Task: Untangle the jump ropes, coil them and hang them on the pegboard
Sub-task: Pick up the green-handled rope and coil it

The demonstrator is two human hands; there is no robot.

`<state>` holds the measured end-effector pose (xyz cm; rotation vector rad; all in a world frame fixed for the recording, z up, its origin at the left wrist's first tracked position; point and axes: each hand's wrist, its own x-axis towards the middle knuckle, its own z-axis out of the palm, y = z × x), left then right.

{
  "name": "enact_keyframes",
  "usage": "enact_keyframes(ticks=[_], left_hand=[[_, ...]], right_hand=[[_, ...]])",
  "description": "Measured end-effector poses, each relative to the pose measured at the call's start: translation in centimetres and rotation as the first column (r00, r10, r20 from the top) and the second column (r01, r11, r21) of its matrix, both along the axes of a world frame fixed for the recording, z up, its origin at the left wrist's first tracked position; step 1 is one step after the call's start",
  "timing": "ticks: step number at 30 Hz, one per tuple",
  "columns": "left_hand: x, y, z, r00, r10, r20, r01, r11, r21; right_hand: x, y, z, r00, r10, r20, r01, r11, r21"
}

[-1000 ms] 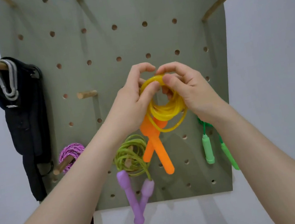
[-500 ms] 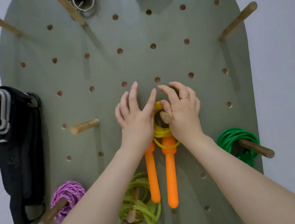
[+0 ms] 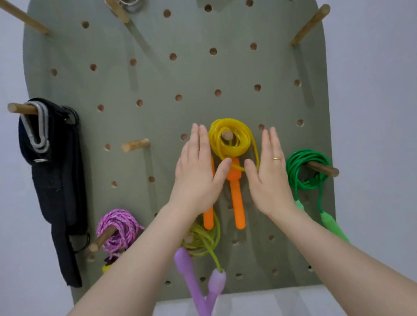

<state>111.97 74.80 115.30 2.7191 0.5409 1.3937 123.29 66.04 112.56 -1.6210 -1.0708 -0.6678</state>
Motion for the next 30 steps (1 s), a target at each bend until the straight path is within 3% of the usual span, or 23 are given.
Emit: enact_keyframes(ticks=[5,9,13,16,20,22,25,27,30], left_hand=[[-3.8,-2.7,-1.3,1.0,-0.018,-0.003,0.018,0.999,0.034],[-9.6,-3.9,-6.5,0.999,-0.032,-0.016,0.033,0.998,0.049],[-16.7,-3.7,-14.9,0.999,0.018,-0.028,-0.02,0.997,-0.079],[-24.9,-4.4,-24.7,0.967,0.145,-0.212,-0.206,0.929,-0.308],[-37.3,-7.1,-36.3,0.857,0.223,-0.464,-0.476,0.686,-0.551],[-43.2,-8.7,-40.4,0.791,0.237,-0.564,-0.599,0.486,-0.636],[-51.1,-13.0,-45.2,0.667,0.304,-0.68,-0.739,0.155,-0.655],[-54.9,-17.1,-47.8,0.592,0.348,-0.726,-0.762,-0.051,-0.646],[-58.7,-24.0,-51.0,0.523,0.387,-0.759,-0.688,-0.334,-0.645]], right_hand=[[-5.0,-2.1,-1.7,0.995,0.053,0.081,-0.054,0.998,0.016],[-10.7,-3.5,-6.1,0.975,0.108,0.192,-0.126,0.989,0.082],[-16.6,-3.6,-13.1,0.913,0.348,0.214,-0.296,0.924,-0.24],[-22.1,-3.3,-20.4,0.867,0.496,0.053,-0.393,0.745,-0.539],[-29.8,-2.9,-29.1,0.735,0.657,-0.169,-0.498,0.353,-0.792],[-33.8,-2.3,-32.4,0.658,0.703,-0.272,-0.471,0.101,-0.877],[-39.6,-1.6,-37.5,0.511,0.78,-0.361,-0.258,-0.261,-0.93],[-43.4,-1.3,-40.3,0.379,0.832,-0.406,-0.085,-0.406,-0.91],[-49.1,-1.7,-43.5,0.22,0.859,-0.462,0.118,-0.493,-0.862]])
